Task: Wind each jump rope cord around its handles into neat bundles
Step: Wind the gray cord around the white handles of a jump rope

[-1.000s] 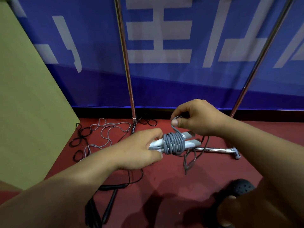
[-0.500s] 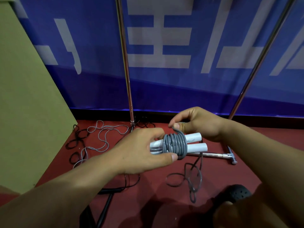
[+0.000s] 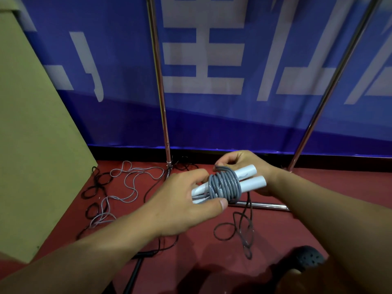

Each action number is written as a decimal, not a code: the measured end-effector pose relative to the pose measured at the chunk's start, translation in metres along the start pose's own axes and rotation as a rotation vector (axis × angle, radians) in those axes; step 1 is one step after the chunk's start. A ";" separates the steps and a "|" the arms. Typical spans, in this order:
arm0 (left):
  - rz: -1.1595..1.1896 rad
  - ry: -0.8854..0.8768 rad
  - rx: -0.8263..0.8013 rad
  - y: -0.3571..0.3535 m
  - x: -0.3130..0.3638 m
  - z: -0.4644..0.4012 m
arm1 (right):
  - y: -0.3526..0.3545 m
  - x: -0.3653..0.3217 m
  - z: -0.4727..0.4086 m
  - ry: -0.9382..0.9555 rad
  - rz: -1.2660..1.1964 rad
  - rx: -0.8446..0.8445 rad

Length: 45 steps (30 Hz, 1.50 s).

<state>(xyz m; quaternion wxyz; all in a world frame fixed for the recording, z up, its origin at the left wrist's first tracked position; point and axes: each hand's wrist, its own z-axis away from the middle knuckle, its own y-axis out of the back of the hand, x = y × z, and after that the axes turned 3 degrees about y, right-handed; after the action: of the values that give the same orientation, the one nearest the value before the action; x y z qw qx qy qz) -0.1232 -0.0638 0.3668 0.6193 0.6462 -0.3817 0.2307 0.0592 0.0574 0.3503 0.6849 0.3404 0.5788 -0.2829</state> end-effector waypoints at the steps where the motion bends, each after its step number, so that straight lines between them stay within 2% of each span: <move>1: 0.074 0.007 -0.002 -0.001 -0.001 -0.001 | 0.000 0.002 0.000 0.040 -0.007 0.004; 4: 0.266 0.041 0.019 -0.001 -0.005 -0.007 | -0.003 0.003 0.000 0.112 0.094 -0.045; 7: 0.328 0.109 0.070 0.000 -0.013 -0.015 | -0.008 0.007 -0.009 0.018 0.220 0.080; 9: 0.325 0.151 0.109 0.001 -0.018 -0.020 | -0.013 0.007 -0.012 -0.036 0.277 0.098; 12: 0.265 0.221 0.179 0.002 -0.027 -0.024 | -0.016 0.007 -0.011 -0.078 0.296 0.099; 17: 0.145 0.330 0.258 0.003 -0.039 -0.030 | -0.019 0.006 -0.011 0.020 0.571 0.103; 21: -0.030 0.380 0.320 0.009 -0.043 -0.035 | -0.027 -0.002 -0.010 0.053 0.684 0.098; 28: -0.099 0.509 0.331 0.026 -0.064 -0.042 | -0.033 -0.014 -0.006 -0.041 0.502 0.155; 31: -0.142 0.537 0.324 0.028 -0.071 -0.043 | -0.034 -0.023 0.000 -0.093 0.435 0.123; 45: -0.260 0.544 0.205 0.018 -0.067 -0.049 | -0.025 -0.041 0.012 -0.126 0.384 0.140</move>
<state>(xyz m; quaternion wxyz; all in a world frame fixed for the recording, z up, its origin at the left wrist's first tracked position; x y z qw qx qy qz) -0.1692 -0.0011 0.3326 0.6545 0.6634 -0.0911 0.3510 0.0402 0.0322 0.3886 0.7358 0.4729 0.4381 -0.2074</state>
